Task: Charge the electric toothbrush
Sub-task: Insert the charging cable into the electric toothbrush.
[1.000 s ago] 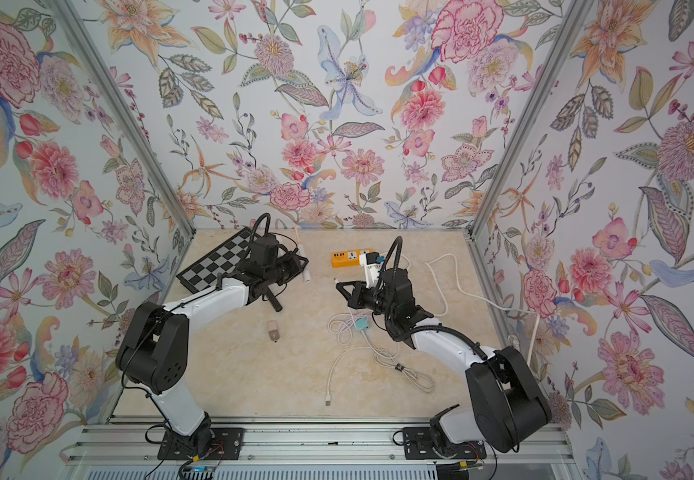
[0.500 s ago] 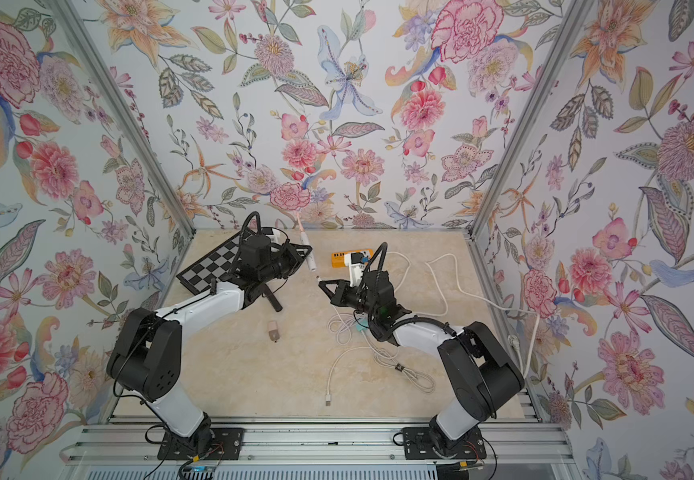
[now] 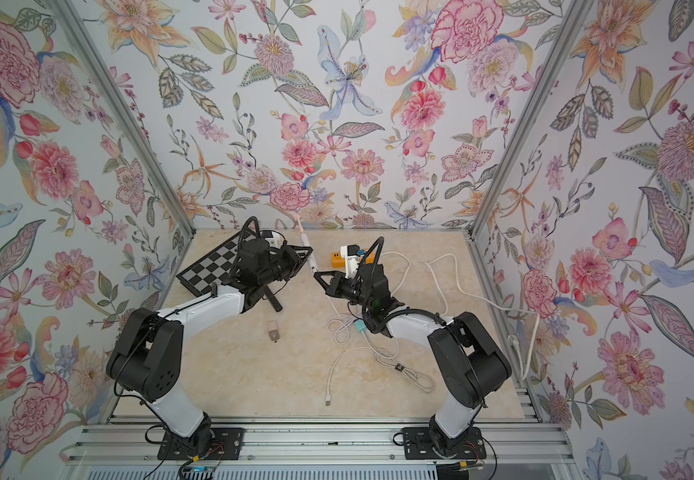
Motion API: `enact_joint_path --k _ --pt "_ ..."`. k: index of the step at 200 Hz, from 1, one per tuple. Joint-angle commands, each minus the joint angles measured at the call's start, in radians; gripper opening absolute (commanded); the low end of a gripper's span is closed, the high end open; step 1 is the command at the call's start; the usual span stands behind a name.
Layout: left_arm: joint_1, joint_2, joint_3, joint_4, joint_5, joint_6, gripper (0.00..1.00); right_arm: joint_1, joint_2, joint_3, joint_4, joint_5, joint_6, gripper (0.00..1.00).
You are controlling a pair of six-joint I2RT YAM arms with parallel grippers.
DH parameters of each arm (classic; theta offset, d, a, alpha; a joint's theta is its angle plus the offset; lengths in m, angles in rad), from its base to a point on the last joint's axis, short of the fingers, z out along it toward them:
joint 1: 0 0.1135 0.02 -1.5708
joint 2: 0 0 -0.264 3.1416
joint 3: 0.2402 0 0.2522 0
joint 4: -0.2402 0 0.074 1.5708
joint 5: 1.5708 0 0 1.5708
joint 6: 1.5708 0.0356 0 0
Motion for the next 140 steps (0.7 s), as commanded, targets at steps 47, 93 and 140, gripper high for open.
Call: enact_joint_path --k 47,93,140 --pt "0.011 -0.025 -0.008 0.085 0.007 -0.043 0.0 -0.015 -0.078 -0.098 0.036 0.014 -0.013 0.05" --pt "0.005 -0.026 -0.024 0.102 0.018 -0.057 0.0 -0.026 -0.043 -0.074 0.091 -0.015 0.02 0.05" --pt "0.006 -0.011 -0.041 0.138 0.024 -0.079 0.0 -0.029 0.007 -0.016 0.1 -0.032 0.045 0.05"
